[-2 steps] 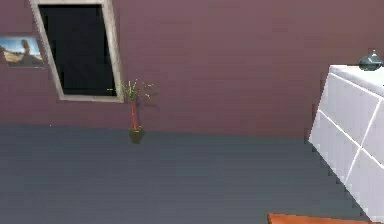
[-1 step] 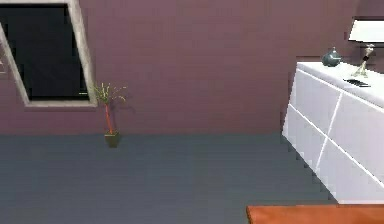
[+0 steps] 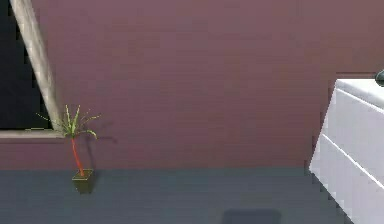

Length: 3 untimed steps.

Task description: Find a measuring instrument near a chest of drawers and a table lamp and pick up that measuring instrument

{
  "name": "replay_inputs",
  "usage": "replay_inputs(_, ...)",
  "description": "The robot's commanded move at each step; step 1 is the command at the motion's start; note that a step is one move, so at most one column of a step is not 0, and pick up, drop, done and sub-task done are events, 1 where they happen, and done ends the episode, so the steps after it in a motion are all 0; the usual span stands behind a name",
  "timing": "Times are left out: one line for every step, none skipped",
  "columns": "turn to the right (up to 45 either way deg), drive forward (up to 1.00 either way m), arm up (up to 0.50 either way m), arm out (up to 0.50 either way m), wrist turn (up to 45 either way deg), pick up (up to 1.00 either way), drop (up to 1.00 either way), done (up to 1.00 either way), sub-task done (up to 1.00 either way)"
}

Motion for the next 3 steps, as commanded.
replay_inputs(36.0, 0.00, 0.00, 0.00, 0.0, 0.00, 0.00, 0.00, 0.00)
replay_inputs(0.0, 0.20, 0.00, 0.00, 0.0, 0.00, 0.00, 0.00, 0.00)
replay_inputs(33.0, 0.00, 0.00, 0.00, 0.0, 0.00, 0.00, 0.00, 0.00)
